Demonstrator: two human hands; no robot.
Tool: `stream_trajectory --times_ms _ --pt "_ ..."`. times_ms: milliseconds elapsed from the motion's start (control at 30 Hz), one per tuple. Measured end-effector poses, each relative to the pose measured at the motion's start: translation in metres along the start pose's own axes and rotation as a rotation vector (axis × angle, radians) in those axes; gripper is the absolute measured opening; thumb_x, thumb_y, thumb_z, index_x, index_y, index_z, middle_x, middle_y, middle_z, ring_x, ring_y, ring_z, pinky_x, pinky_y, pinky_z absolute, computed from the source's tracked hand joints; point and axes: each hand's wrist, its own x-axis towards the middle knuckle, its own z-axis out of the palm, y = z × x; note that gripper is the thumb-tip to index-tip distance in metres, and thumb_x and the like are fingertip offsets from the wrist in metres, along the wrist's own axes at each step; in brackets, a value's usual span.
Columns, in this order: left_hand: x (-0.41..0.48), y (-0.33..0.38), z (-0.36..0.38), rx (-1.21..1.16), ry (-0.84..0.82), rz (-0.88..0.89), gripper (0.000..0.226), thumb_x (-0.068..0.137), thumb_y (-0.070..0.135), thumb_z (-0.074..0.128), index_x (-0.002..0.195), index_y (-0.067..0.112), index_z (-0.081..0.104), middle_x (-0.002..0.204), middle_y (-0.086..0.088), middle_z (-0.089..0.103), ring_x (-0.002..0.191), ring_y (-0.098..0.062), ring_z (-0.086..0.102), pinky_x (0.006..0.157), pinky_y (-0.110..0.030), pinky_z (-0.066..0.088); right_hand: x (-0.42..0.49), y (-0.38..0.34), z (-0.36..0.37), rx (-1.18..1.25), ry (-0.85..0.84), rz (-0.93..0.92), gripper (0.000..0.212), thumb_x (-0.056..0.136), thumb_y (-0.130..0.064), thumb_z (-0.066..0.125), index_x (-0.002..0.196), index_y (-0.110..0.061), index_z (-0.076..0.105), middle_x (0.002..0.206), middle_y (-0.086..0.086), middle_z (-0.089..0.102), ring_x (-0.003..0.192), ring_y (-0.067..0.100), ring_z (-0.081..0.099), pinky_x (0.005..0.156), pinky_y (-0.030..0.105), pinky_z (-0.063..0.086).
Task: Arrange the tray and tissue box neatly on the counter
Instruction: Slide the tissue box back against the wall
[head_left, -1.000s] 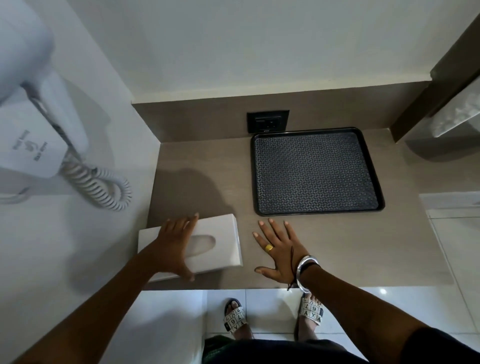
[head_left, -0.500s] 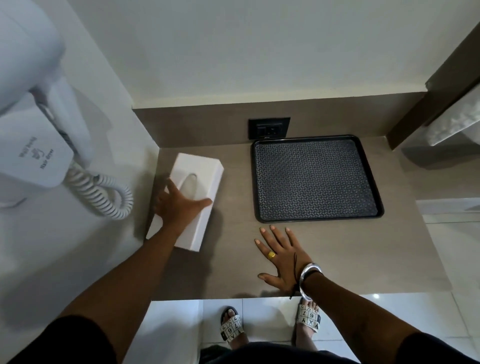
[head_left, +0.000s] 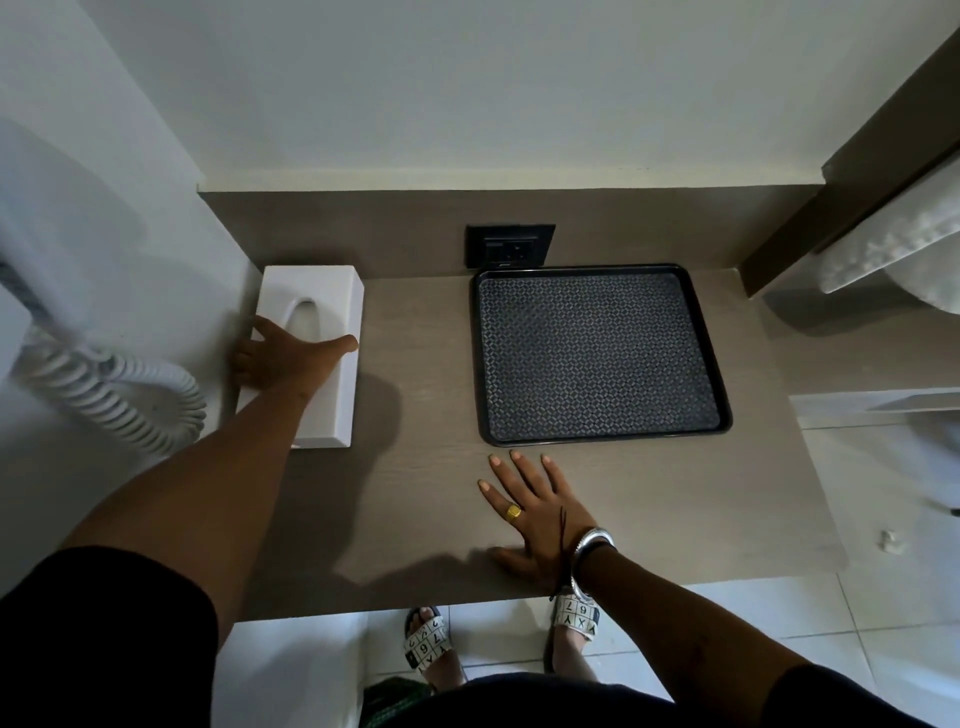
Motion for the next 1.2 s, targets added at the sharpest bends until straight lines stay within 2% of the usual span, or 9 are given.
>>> stream_trajectory --times_ms 133,200,267,333,400,633,867,1200 --pt "-0.009 -0.003 0.006 0.007 0.029 0.071 0.13 0.061 0.074 0.072 0.155 0.014 0.004 0.157 -0.028 0.014 0.145 -0.046 0.014 0.119 -0.057 0.012 0.0 0.002 0.001 -0.004 0.004 -0.011 0.09 0.084 -0.074 0.042 0.156 -0.023 0.029 0.164 0.012 0.022 0.149 0.038 0.024 0.117 0.062 0.013" --pt "-0.021 -0.012 0.012 0.048 0.102 0.273 0.121 0.071 0.079 0.057 0.156 0.009 0.005 0.16 -0.028 0.006 0.149 -0.044 0.005 0.12 -0.057 0.004 0.0 0.002 0.002 -0.004 -0.003 -0.014 0.091 0.082 -0.074 0.043 0.157 -0.023 0.028 0.164 0.012 0.021 0.149 0.038 0.023 0.116 0.061 0.013" --pt "-0.034 -0.029 0.019 0.148 0.145 0.56 0.116 0.074 0.084 0.042 0.156 0.012 0.003 0.162 -0.024 -0.002 0.151 -0.039 -0.002 0.12 -0.051 -0.002 0.001 0.002 0.002 -0.003 -0.003 -0.016 0.092 0.082 -0.074 0.044 0.157 -0.023 0.028 0.164 0.012 0.022 0.148 0.039 0.024 0.116 0.061 0.013" --pt "-0.042 -0.047 0.024 0.282 0.147 0.8 0.114 0.073 0.089 0.029 0.157 0.017 0.001 0.164 -0.018 -0.003 0.152 -0.035 -0.002 0.12 -0.048 -0.003 0.001 0.001 0.002 -0.005 0.001 -0.015 0.092 0.082 -0.075 0.045 0.156 -0.023 0.029 0.164 0.012 0.023 0.148 0.039 0.025 0.116 0.061 0.013" --pt "-0.041 -0.058 0.026 0.355 0.163 0.898 0.113 0.072 0.091 0.021 0.157 0.017 0.005 0.165 -0.016 0.003 0.152 -0.033 0.003 0.121 -0.049 0.001 0.001 0.0 0.002 -0.008 0.014 -0.014 0.091 0.082 -0.075 0.045 0.156 -0.023 0.03 0.163 0.012 0.024 0.148 0.038 0.026 0.115 0.061 0.014" --pt "-0.04 -0.055 0.027 0.351 0.189 0.855 0.111 0.073 0.09 0.022 0.156 0.018 0.008 0.164 -0.015 0.008 0.152 -0.032 0.008 0.122 -0.052 0.007 0.0 0.001 -0.003 -0.026 0.022 -0.02 0.091 0.081 -0.075 0.046 0.155 -0.022 0.033 0.162 0.013 0.026 0.147 0.039 0.027 0.115 0.062 0.013" --pt "-0.029 -0.051 0.025 0.317 0.201 0.783 0.112 0.073 0.091 0.02 0.156 0.017 0.008 0.164 -0.015 0.009 0.152 -0.031 0.008 0.12 -0.055 0.008 -0.001 0.0 -0.005 0.003 -0.008 -0.018 0.092 0.081 -0.074 0.047 0.156 -0.023 0.03 0.163 0.013 0.023 0.148 0.039 0.025 0.116 0.063 0.018" --pt "-0.023 -0.052 0.021 0.315 0.205 0.76 0.107 0.076 0.088 0.024 0.154 0.015 0.016 0.161 -0.02 0.017 0.148 -0.039 0.02 0.118 -0.058 0.016 -0.001 -0.001 -0.009 -0.029 -0.035 -0.005 0.09 0.084 -0.074 0.043 0.156 -0.022 0.031 0.164 0.013 0.023 0.149 0.039 0.023 0.116 0.064 0.017"
